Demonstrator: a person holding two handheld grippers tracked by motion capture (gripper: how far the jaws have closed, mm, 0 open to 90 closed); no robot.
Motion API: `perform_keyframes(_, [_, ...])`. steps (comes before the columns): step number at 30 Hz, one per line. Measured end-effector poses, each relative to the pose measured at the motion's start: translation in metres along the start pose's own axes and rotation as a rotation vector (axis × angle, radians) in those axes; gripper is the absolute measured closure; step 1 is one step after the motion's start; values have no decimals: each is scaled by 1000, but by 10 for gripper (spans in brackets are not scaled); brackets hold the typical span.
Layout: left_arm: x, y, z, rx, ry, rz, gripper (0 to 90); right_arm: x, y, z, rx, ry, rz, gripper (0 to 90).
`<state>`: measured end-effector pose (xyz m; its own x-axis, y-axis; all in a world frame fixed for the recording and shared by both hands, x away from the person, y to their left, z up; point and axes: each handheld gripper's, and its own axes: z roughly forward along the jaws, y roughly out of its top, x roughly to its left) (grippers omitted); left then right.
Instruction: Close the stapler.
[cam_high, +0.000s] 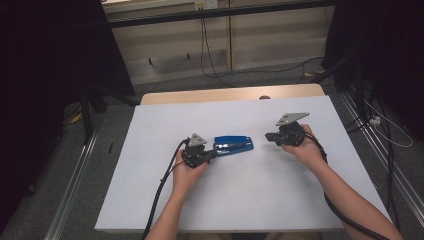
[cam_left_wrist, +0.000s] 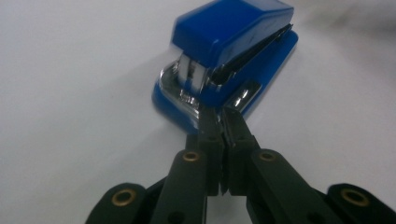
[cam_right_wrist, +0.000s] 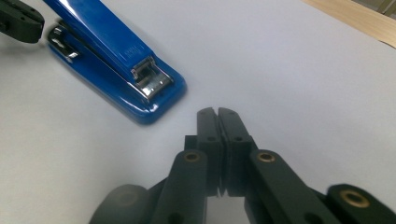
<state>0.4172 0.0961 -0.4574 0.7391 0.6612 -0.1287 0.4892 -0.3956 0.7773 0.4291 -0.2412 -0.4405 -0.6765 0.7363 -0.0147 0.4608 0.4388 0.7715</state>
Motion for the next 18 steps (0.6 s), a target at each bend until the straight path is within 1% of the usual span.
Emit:
perform_keyframes(1, [1, 1, -2, 3, 4, 9, 825, 1, 0, 0, -6, 7, -1, 830])
perform_keyframes(2, [1, 1, -3, 2, 8, -2, 755, 4, -1, -1, -11, 0, -6, 765])
perform_keyframes(3, [2, 2, -5, -3, 7, -12, 712, 6, -1, -1, -16, 4, -10, 743])
perform_keyframes(4, [3, 2, -6, -3, 9, -20, 647, 7, -2, -2, -23, 13, -4, 711])
perform_keyframes(5, [3, 2, -7, -12, 12, -35, 597, 7, -2, -2, -23, 13, -4, 711])
perform_keyframes(6, [3, 3, -9, -10, 15, -27, 597, 9, -2, -4, -31, 12, 1, 677])
perform_keyframes(7, [3, 3, -11, -9, 15, -33, 549, 11, -3, -6, -37, 11, 2, 655])
perform_keyframes(8, [3, 3, -12, -10, 16, -35, 439, 15, -5, -10, -46, 17, 7, 585])
perform_keyframes(9, [3, 4, -14, -7, 9, -39, 395, 16, -6, -12, -49, 16, 9, 562])
perform_keyframes(10, [3, 4, -16, -13, 10, -43, 355, 18, -7, -13, -51, 20, 16, 541])
perform_keyframes(11, [3, 4, -18, -15, 14, -51, 355, 18, -7, -13, -51, 20, 16, 541])
perform_keyframes(13, [3, 4, -23, -24, 13, -58, 294, 22, -10, -18, -64, 20, 36, 476])
perform_keyframes(14, [4, 3, -25, -25, 18, -57, 239, 26, -12, -22, -74, 27, 44, 439])
perform_keyframes(15, [4, 3, -27, -21, 25, -60, 239, 26, -12, -22, -74, 27, 44, 439])
perform_keyframes(16, [5, 2, -29, -18, 29, -65, 198, 30, -15, -25, -75, 30, 48, 393])
perform_keyframes(17, [6, 1, -32, -17, 28, -72, 194, 32, -17, -27, -74, 29, 52, 368])
perform_keyframes(18, [7, 0, -34, -20, 27, -74, 194, 32, -17, -27, -74, 29, 52, 368])
